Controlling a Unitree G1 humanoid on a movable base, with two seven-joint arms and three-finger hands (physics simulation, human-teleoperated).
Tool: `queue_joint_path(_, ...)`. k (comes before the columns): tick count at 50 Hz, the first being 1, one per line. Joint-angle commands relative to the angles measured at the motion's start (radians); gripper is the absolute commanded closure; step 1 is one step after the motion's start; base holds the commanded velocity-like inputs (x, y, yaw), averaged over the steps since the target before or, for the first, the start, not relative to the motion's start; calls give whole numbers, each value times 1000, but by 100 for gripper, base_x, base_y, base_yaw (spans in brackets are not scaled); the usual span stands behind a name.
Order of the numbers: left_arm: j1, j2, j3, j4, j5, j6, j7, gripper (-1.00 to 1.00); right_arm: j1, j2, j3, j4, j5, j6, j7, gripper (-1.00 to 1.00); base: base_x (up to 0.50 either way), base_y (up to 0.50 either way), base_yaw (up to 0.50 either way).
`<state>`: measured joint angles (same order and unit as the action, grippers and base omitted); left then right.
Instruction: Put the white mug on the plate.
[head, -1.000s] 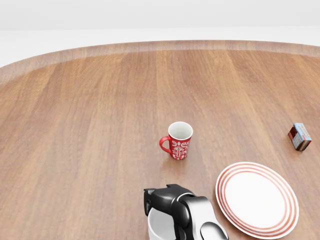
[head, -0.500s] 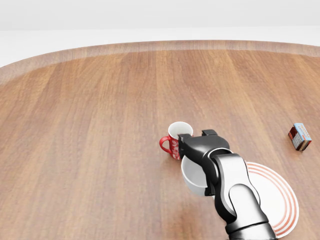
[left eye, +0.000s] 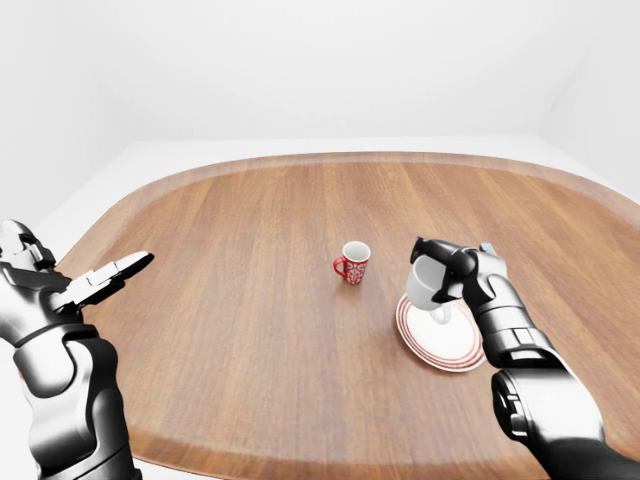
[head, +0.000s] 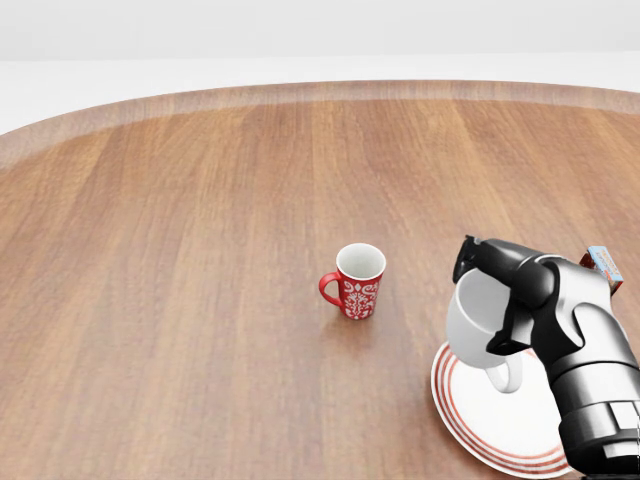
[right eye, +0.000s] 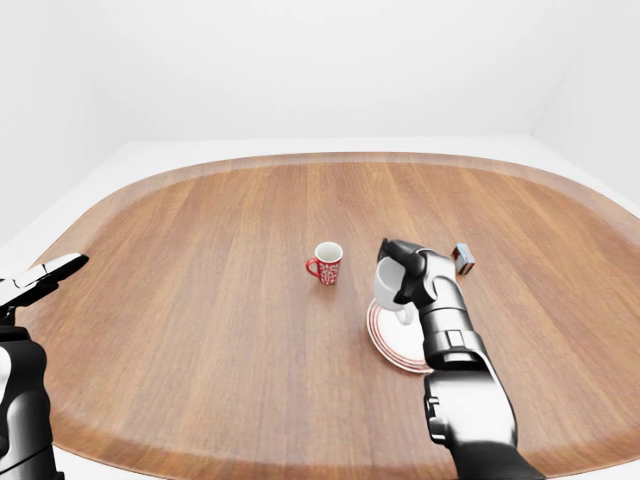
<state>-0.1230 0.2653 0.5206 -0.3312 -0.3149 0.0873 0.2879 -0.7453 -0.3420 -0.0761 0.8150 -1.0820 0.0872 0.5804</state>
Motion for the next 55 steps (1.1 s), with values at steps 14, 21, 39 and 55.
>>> queue_joint_path(14,-3,1,-4,4,2,0,1,-100,-105,-176,-1,392,416,0,-354,100,0,0,0)
queue_joint_path(21,-4,0,-5,8,5,0,0,-100,-86,-191,10,403,400,0,-366,100,0,0,0)
queue_joint_path(39,1,-4,-4,0,6,0,-2,-100,-74,-133,34,460,351,0,-434,100,0,0,0)
queue_joint_path(55,2,-5,-6,-4,7,0,-2,-100,-68,-128,64,468,281,0,-334,100,0,0,0)
